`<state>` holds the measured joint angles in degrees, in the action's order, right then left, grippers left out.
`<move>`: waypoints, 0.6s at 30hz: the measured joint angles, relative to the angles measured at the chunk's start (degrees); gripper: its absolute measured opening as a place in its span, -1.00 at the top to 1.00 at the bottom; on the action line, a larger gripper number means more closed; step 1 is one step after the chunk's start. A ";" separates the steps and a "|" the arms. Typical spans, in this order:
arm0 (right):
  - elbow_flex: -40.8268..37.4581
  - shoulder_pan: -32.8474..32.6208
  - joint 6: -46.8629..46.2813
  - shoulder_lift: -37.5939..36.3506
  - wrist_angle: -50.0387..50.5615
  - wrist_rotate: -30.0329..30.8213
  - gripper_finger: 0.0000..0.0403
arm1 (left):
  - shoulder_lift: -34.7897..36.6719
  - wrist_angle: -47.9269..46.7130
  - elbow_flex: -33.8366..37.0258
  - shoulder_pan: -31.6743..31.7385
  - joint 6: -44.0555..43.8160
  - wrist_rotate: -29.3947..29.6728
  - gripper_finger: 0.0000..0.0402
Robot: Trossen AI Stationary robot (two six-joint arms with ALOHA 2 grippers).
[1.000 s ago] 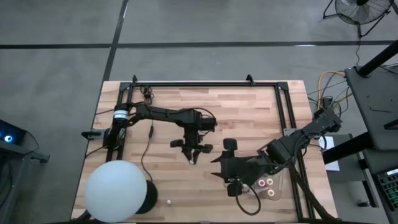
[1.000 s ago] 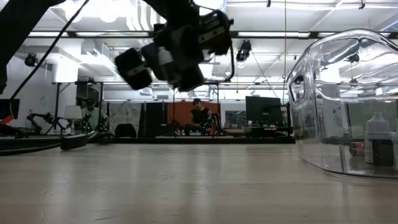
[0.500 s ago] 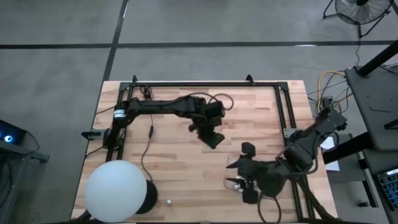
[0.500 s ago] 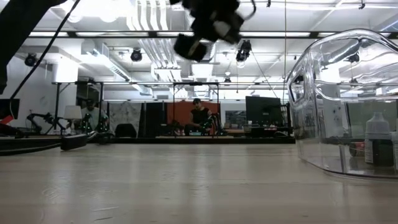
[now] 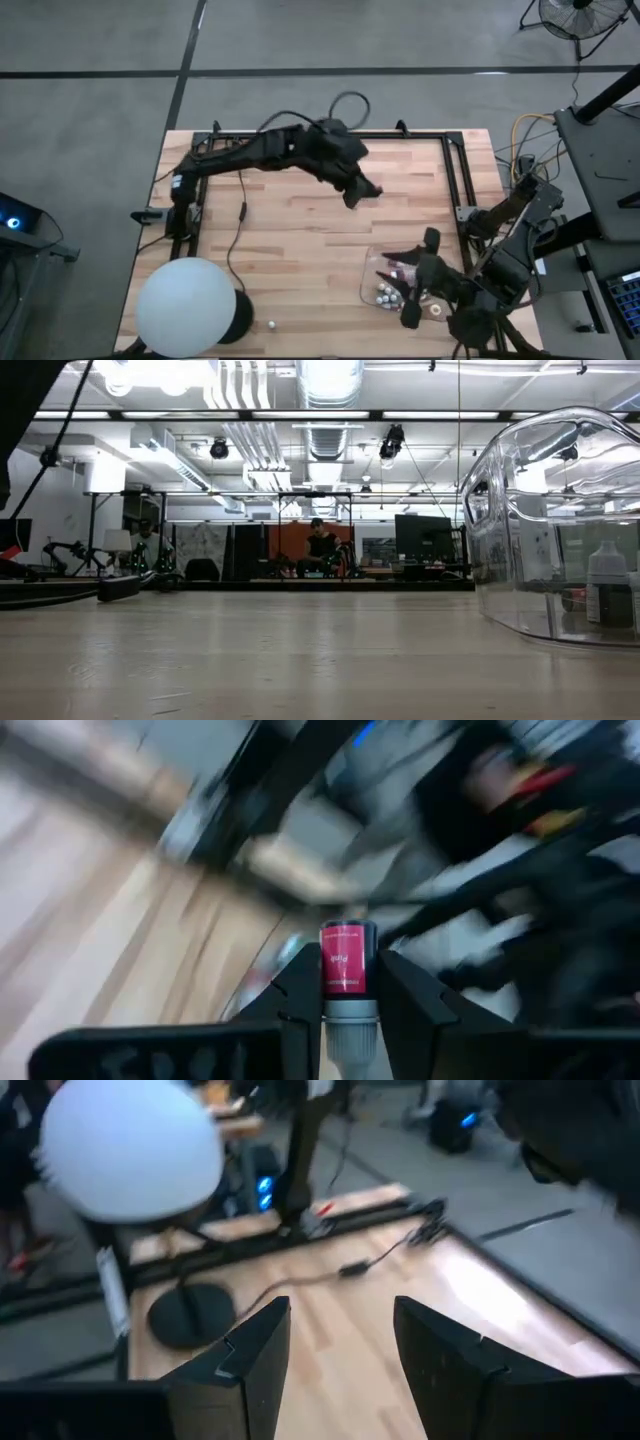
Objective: Pick & Place food coloring
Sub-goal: Put the pink food color into the transparent bin
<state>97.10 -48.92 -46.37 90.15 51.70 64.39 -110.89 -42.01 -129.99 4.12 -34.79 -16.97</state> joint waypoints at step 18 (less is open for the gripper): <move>-0.13 8.93 14.43 -0.11 -14.32 10.85 0.15 | 12.98 48.41 20.73 -3.01 8.01 0.67 0.75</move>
<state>96.97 -39.99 -31.95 90.04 37.38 75.24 -97.91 6.39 -109.26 1.11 -26.77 -16.29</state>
